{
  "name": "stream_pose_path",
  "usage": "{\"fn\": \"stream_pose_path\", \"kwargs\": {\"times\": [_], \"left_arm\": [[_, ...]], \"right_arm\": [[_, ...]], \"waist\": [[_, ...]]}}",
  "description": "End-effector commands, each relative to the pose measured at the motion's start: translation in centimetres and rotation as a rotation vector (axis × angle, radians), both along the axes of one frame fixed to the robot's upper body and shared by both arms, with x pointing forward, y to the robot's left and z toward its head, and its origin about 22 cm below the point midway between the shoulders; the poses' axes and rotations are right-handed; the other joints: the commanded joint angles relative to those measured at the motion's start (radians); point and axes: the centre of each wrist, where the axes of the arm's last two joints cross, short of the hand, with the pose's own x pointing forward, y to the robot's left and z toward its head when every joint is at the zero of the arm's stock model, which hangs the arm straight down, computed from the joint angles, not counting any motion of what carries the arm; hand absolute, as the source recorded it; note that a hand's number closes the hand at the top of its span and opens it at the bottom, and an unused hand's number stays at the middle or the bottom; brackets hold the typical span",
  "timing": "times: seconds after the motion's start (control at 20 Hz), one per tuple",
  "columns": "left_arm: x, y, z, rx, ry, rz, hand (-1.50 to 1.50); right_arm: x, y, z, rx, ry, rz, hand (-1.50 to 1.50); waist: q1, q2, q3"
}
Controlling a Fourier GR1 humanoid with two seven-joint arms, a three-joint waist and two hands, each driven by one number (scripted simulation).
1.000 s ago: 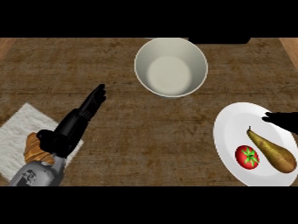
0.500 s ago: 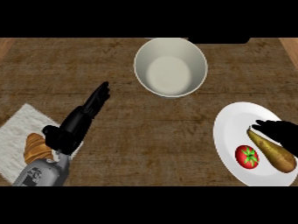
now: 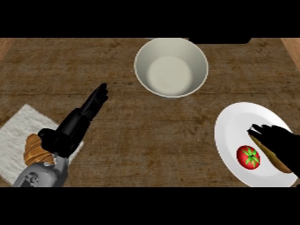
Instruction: Pick the pear from the plate and place it in the bowl
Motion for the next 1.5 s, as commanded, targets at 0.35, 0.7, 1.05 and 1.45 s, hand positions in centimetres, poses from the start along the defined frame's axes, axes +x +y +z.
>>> {"fn": "stream_pose_path", "kwargs": {"times": [0.35,0.7,1.05,1.45], "left_arm": [[-0.4,1.1,0.4,-0.006,-0.01,-0.003,0.0],[-0.3,0.3,0.2,0.01,-0.001,0.001,0.0],[-1.9,-1.7,-0.5,-0.006,0.011,-0.012,0.0],[-2.0,-1.8,-0.6,0.001,0.004,0.018,0.0]], "right_arm": [[0.7,-2.3,-4.1,-0.045,-0.136,-0.016,-1.5],[2.3,-2.5,-5.3,-0.062,-0.089,-0.055,-1.5],[3.3,-4.4,-7.4,-0.042,-0.083,-0.053,-1.5],[5.5,-4.4,-7.1,0.044,-0.143,0.053,1.5]], "waist": [[0.006,0.001,0.0],[0.006,0.001,0.0],[0.007,0.001,0.0],[0.01,0.001,0.0]]}}
